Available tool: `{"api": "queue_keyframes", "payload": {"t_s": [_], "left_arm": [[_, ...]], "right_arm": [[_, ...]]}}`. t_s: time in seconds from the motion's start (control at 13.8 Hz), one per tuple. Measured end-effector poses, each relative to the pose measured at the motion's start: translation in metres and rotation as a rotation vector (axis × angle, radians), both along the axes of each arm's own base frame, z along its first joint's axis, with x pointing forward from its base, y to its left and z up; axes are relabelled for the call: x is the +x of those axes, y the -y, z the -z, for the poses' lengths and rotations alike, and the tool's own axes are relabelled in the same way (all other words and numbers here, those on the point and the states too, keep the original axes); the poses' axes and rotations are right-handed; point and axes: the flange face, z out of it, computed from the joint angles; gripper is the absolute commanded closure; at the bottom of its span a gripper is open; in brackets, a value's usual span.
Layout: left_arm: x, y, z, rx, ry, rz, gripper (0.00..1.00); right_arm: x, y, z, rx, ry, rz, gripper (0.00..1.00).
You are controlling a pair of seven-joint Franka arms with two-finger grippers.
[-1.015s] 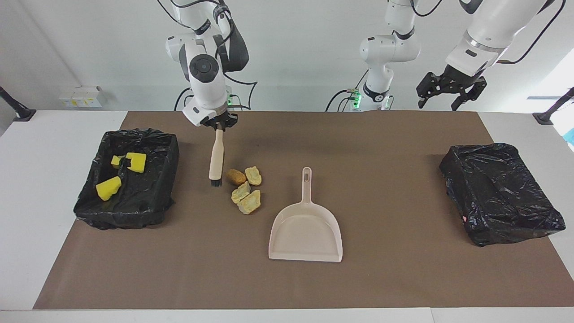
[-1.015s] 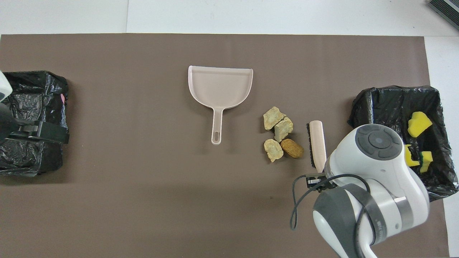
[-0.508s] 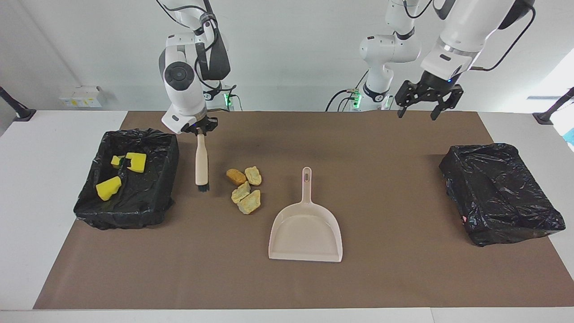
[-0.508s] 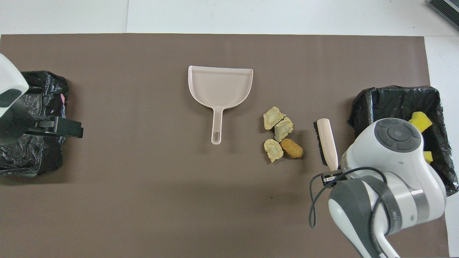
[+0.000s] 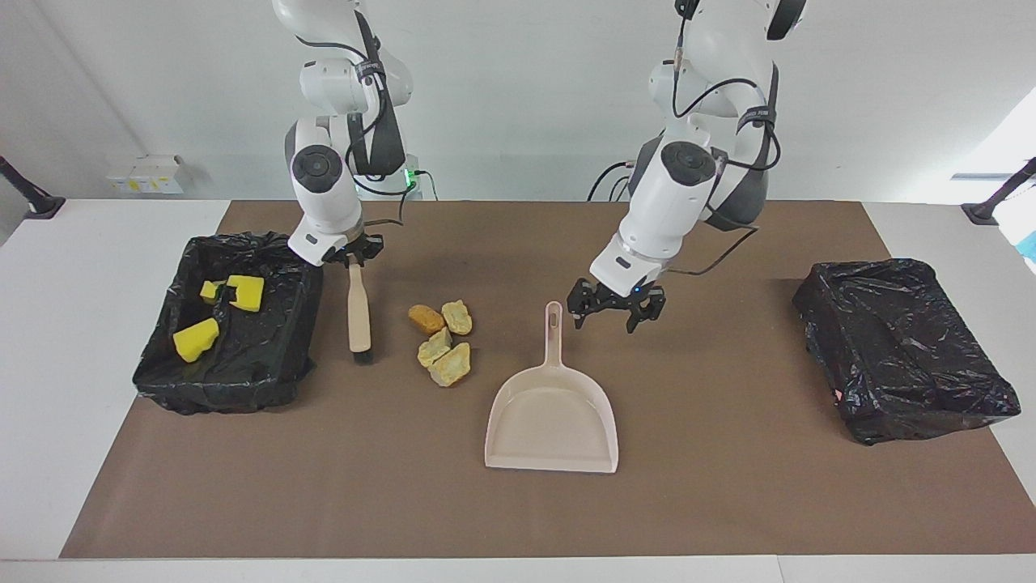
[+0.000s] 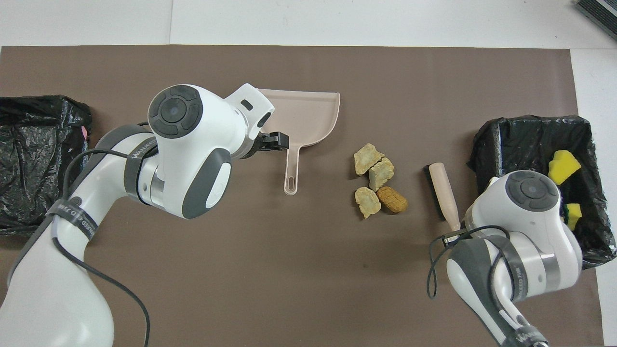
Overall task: Sweep and dump trash in bin
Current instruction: 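Grasp the dustpan with the left gripper while the right gripper holds the brush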
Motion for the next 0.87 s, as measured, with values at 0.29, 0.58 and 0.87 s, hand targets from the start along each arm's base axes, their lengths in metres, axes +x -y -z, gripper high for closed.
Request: {"api": "queue_keyframes", "payload": {"t_s": [0.29,0.58,0.87], "left_arm": [[-0.021,0.049,0.021,0.004,-0.022,0.059,0.0],[-0.029,0.064,0.05,0.035,-0.053,0.089,0.0],[-0.029,0.065,0.066,0.056,-0.067,0.1,1.0]], "right_arm": [[-0.002,-0.025,0.002,0.007,0.005,-0.049,1.0],[-0.003,-0.044,0.002,0.018,0.021,-0.051,1.0],[0.003,-0.07,0.004,0.031,0.046,0.054,1.0]]}}
